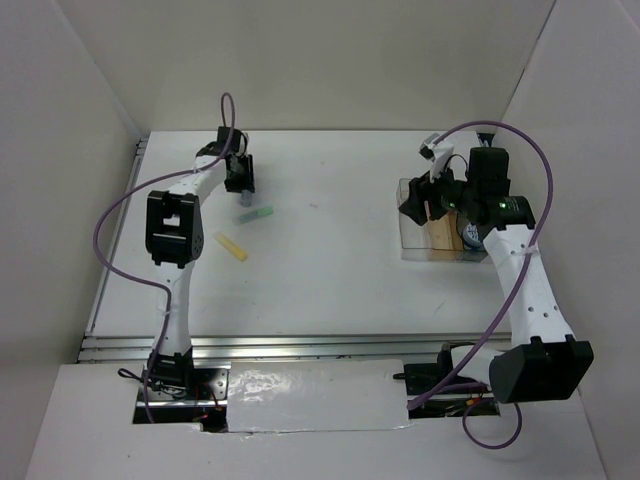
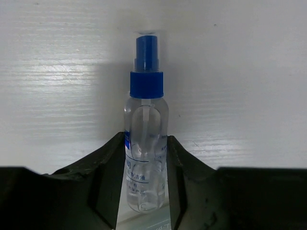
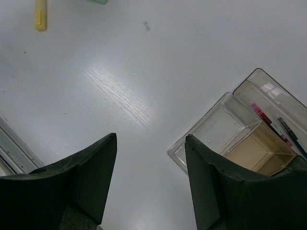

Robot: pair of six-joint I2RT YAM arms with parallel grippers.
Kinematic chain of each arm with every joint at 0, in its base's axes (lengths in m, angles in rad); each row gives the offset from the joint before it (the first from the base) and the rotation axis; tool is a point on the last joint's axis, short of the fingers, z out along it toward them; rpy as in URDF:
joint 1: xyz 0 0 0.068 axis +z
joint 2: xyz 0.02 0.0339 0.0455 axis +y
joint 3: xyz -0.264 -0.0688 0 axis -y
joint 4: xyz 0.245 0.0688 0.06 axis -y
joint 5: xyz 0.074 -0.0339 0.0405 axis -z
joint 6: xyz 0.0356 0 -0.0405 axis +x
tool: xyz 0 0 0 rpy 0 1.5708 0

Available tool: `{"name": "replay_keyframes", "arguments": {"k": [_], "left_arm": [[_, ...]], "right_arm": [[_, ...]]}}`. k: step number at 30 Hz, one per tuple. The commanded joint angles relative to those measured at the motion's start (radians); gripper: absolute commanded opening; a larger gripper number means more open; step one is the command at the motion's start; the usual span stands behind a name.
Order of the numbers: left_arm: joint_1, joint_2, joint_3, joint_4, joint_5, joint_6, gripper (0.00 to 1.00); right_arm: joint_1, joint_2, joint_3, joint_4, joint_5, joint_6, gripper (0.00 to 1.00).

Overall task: Sort the stationery into containers
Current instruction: Pick up the stationery from the center of the board.

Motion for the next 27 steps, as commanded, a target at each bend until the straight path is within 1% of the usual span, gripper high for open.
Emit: {"name": "replay_keyframes", "arguments": {"k": [1, 2, 3, 5, 6, 7, 8, 9, 10, 11, 12, 14, 15, 16, 17, 18, 20, 23, 24, 27], "left_arm": [[0.0, 0.04, 0.005, -0.067, -0.049, -0.027, 0.41], [0.003, 0.035, -0.011, -0.062, -0.031, -0.026, 0.39], [0.012, 0.023, -0.021, -0.061, 0.035, -0.029, 0.3], [0.029, -0.007, -0.063, -0.036, 0.162, -0.041, 0.21], [0.047, -0.059, -0.084, -0.015, 0.35, -0.044, 0.18], [0.058, -0.092, -0.139, 0.052, 0.447, -0.076, 0.17], [0.07, -0.131, -0.171, 0.099, 0.538, -0.107, 0.18], [0.07, -0.214, -0.204, 0.142, 0.663, -0.171, 0.18], [0.07, -0.263, -0.269, 0.197, 0.715, -0.205, 0.17], [0.061, -0.303, -0.296, 0.307, 0.762, -0.24, 0.15], [0.055, -0.386, -0.343, 0.362, 0.833, -0.301, 0.13], [0.032, -0.482, -0.362, 0.433, 0.896, -0.333, 0.09], [0.023, -0.506, -0.376, 0.494, 0.949, -0.366, 0.07], [0.007, -0.532, -0.386, 0.516, 0.973, -0.382, 0.06], [0.0, -0.576, -0.396, 0.556, 0.994, -0.4, 0.02], [-0.008, -0.596, -0.435, 0.624, 1.008, -0.447, 0.0], [-0.026, -0.661, -0.481, 0.673, 1.013, -0.509, 0.0], [-0.046, -0.722, -0.587, 0.827, 1.03, -0.621, 0.0], [-0.051, -0.731, -0.6, 0.85, 1.033, -0.639, 0.0], [-0.069, -0.785, -0.636, 0.897, 1.03, -0.679, 0.0]], "right_arm": [[0.007, 0.013, 0.015, 0.057, -0.031, 0.069, 0.66], [0.01, 0.016, 0.015, 0.066, -0.037, 0.078, 0.66], [0.01, 0.016, 0.015, 0.078, -0.037, 0.109, 0.66], [0.019, 0.017, 0.019, 0.124, -0.046, 0.15, 0.66], [0.023, 0.022, 0.027, 0.139, -0.054, 0.2, 0.66], [0.026, 0.026, 0.047, 0.17, -0.087, 0.231, 0.66], [0.033, 0.042, 0.059, 0.187, -0.111, 0.306, 0.66], [0.036, 0.052, 0.085, 0.224, -0.138, 0.351, 0.67], [0.041, 0.062, 0.097, 0.242, -0.167, 0.392, 0.67], [0.047, 0.075, 0.108, 0.273, -0.233, 0.503, 0.67], [0.058, 0.077, 0.094, 0.376, -0.253, 0.565, 0.69], [0.082, 0.069, 0.073, 0.495, -0.266, 0.67, 0.69], [0.12, 0.074, 0.074, 0.582, -0.261, 0.743, 0.69], [0.142, 0.091, 0.087, 0.607, -0.255, 0.77, 0.69], [0.162, 0.102, 0.102, 0.63, -0.238, 0.797, 0.69], [0.199, 0.118, 0.138, 0.665, -0.229, 0.851, 0.69], [0.231, 0.163, 0.186, 0.684, -0.205, 0.896, 0.69], [0.268, 0.207, 0.193, 0.779, -0.175, 0.992, 0.7], [0.276, 0.212, 0.194, 0.788, -0.166, 1.03, 0.7], [0.297, 0.244, 0.196, 0.822, -0.167, 1.072, 0.71]]}}
